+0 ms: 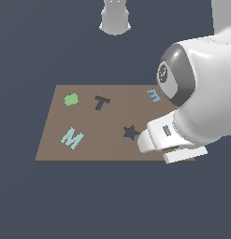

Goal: Insert a designated object into the corresponding slot on a board.

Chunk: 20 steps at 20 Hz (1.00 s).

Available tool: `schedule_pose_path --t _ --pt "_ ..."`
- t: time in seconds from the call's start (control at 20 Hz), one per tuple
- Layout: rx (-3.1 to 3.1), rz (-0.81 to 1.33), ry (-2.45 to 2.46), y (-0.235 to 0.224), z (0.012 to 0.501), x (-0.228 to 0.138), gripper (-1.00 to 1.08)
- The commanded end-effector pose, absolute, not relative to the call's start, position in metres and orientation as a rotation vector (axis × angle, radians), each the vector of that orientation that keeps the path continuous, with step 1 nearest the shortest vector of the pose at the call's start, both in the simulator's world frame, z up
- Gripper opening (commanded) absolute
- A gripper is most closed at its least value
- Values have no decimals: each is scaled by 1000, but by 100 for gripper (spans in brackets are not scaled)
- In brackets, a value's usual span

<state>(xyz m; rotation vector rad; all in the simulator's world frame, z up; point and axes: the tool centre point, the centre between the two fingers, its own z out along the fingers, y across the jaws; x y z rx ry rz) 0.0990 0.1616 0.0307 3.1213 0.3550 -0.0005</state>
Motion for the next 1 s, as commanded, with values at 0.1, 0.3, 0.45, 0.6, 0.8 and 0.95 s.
schedule_pose_path --t 0.1,0.3,0.45,0.6,0.8,0.95 --pt "3121 0 355 162 30 99 -100" --pt "3121 0 355 162 30 99 -100" --pt "3121 1 355 162 31 99 -100" --pt "3121 0 355 162 35 99 -100" --pt "3121 -1 360 161 33 98 -100" --pt "3119 -1 375 160 33 96 -100"
